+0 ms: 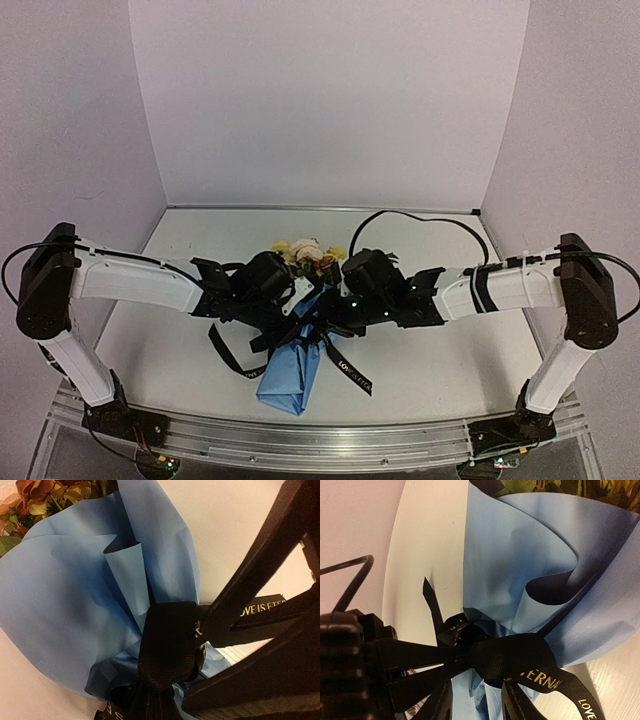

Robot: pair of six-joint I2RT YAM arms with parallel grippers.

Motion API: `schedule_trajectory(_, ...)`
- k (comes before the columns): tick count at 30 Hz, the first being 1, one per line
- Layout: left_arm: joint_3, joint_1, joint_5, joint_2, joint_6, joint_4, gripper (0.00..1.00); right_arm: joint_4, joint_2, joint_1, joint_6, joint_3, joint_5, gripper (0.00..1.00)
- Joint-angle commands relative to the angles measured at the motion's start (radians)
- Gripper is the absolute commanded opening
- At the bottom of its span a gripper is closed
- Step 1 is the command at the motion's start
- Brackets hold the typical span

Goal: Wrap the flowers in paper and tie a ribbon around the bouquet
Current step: Cross the half-tied ribbon over the folded bouquet.

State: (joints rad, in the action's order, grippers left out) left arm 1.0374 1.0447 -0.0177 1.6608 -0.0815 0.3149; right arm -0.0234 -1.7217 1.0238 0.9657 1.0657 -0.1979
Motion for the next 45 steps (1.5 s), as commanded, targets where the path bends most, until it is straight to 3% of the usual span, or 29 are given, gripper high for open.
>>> schedule_trajectory(1, -0.009, 0.005, 0.015, -0.044, 0.011, 0.006, 0.0, -0.013, -0.022, 0.011, 0.061, 0.025, 0.049, 0.34)
schedule_trajectory(14, -0.022, 0.005, 0.039, -0.057, 0.013, 0.002, 0.0, -0.015, -0.059, 0.01, 0.074, 0.038, 0.109, 0.34)
schedule_trajectory(31, -0.019, 0.006, 0.086, -0.041, 0.042, 0.03, 0.0, 0.014, -0.085, -0.002, 0.072, 0.057, 0.043, 0.34)
schedule_trajectory(45, 0.003, 0.011, 0.096, -0.018, 0.056, 0.052, 0.0, 0.022, -0.108, -0.002, 0.058, 0.082, 0.009, 0.08)
